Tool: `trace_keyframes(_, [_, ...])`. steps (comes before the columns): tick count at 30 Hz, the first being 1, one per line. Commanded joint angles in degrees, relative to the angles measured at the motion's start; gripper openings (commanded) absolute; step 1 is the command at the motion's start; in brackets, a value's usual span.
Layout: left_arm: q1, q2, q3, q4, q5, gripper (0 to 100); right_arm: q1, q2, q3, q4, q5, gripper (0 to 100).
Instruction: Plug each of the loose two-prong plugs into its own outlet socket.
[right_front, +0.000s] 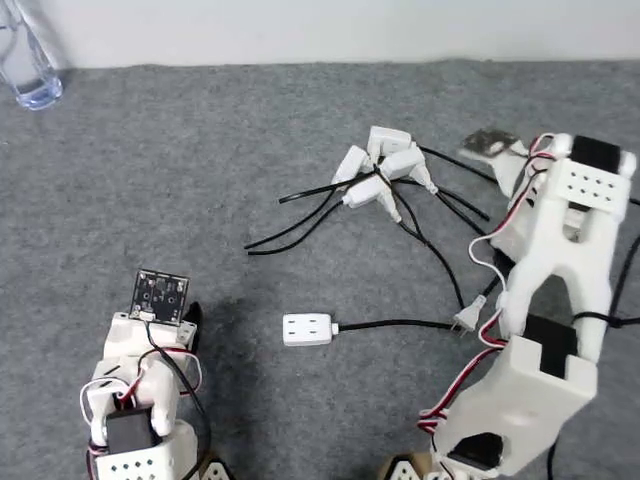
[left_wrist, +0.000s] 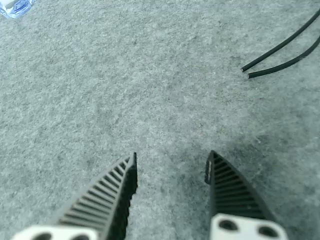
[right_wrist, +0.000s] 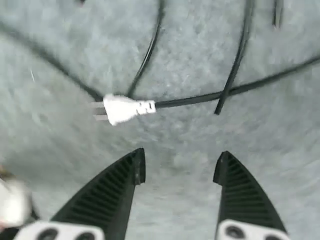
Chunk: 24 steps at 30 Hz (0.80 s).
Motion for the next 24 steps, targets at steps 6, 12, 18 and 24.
trace_keyframes(6, [0.18,-0.62,-0.22,-0.18,0.26,21,3.65,-0.92,-2.73,3.56,30.68,22.0])
trace_keyframes(12, [0.26,-0.62,-0.22,-0.09,0.26,21,22.46,-2.42,-0.79,4.18,65.41,22.0])
trace_keyframes(18, [2.37,-0.62,-0.22,0.18,0.18,21,21.41,1.01,4.31,4.0,67.52,22.0])
trace_keyframes(24, [2.64,-0.62,-0.13,0.18,0.18,21,9.98,3.12,8.26,4.0,67.52,22.0])
